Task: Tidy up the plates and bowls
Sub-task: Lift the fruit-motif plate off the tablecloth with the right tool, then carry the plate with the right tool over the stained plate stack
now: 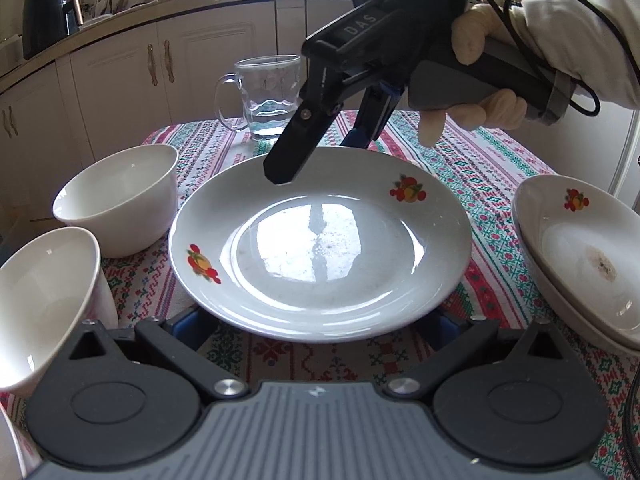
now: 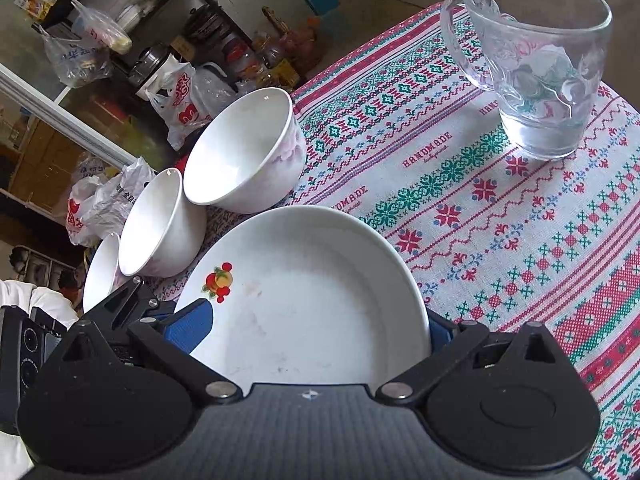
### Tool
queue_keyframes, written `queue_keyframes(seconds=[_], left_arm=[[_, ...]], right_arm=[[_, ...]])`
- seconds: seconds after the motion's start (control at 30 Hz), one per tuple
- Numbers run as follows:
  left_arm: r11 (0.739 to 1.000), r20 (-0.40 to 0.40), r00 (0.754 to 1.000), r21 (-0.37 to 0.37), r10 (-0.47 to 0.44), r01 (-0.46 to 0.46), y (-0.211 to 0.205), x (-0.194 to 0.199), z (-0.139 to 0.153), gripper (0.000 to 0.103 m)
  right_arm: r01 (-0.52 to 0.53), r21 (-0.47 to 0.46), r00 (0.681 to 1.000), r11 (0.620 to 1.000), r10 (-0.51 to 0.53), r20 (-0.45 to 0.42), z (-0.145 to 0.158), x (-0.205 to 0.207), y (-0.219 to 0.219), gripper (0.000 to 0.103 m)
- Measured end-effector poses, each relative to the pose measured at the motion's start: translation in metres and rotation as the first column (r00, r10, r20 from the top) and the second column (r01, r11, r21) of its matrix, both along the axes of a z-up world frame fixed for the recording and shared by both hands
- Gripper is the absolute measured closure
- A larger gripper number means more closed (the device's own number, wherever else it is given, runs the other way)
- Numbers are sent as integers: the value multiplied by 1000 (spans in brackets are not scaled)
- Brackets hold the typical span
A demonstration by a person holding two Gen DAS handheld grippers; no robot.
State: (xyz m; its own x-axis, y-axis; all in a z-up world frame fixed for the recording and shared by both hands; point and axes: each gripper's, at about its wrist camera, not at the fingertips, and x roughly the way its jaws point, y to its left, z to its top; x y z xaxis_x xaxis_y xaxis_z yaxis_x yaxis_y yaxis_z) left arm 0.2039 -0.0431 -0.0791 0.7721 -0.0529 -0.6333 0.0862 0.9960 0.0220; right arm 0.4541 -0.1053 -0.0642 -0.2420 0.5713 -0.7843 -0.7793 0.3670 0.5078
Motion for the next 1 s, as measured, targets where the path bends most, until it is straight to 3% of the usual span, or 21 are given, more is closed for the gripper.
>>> queue_keyframes(seconds=[0.5, 1.0], left_arm=[[997, 3, 999, 58, -47, 47, -2, -7, 4, 1], [988, 49, 991, 93, -126, 121, -11, -30, 28, 1]], right_arm=[[20, -28, 999, 999, -19, 45, 3, -18, -7, 0], [74, 1, 994, 997, -73, 82, 27, -45, -34, 0]])
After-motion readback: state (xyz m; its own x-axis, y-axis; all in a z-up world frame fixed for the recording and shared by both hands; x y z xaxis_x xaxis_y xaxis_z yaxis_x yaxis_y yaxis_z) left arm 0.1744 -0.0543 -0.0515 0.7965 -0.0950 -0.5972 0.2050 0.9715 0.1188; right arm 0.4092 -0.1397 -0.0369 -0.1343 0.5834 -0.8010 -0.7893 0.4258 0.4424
